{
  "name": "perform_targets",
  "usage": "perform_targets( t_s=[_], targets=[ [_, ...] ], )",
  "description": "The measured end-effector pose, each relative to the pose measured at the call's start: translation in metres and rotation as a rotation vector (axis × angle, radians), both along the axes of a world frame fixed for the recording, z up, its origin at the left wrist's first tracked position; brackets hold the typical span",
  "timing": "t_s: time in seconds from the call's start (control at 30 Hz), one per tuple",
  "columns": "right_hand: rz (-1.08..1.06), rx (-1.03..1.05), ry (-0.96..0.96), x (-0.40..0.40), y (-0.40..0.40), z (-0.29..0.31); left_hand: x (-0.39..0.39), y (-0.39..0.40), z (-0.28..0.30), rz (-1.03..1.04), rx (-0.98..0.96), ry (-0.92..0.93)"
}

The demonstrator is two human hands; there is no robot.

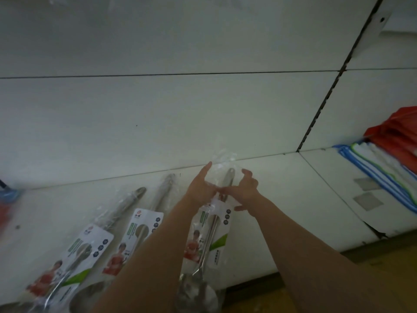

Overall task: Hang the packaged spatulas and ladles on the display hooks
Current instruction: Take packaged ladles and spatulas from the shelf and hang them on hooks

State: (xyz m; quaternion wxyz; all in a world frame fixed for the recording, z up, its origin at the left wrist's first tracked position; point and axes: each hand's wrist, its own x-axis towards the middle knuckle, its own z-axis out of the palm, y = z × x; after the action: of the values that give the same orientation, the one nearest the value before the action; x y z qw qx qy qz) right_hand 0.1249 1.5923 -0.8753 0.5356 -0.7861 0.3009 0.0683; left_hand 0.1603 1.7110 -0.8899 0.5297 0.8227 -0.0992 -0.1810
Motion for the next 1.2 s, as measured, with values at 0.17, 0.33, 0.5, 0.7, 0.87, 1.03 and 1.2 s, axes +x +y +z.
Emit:
perform_targets(
  t_s=[0.17,0.33,0.5,0.7,0.87,1.03,1.2],
  targets=[
    [0.06,0.252,0.087,-0.004,-0.003,0.008,-0.003,-0.004,0.014,0.091,-0.055,0.149],
    [0.186,0.211,0.059,-0.011,-0.006,0.016,-0.003,0.002,0.024,0.043,0.04,0.231],
    [0.214,0.116,0.032,-0.013,-0.003,0.025,-0.011,0.011,0.041,0.028,0.031,0.199],
    [0.313,0.153,-0.067,-0.023,-0.002,0.049,-0.022,0.024,0.071,-0.022,0.026,0.144],
    [0.324,0.106,-0.137,-0.029,0.002,0.079,-0.035,0.029,0.097,0.042,0.018,0.05],
    [0.271,0.038,-0.182,-0.051,-0.002,0.122,-0.063,0.019,0.124,0.119,-0.161,-0.015],
    [0.257,0.058,-0.236,-0.089,-0.02,0.165,-0.099,-0.002,0.164,0.03,-0.226,-0.048]
  ],
)
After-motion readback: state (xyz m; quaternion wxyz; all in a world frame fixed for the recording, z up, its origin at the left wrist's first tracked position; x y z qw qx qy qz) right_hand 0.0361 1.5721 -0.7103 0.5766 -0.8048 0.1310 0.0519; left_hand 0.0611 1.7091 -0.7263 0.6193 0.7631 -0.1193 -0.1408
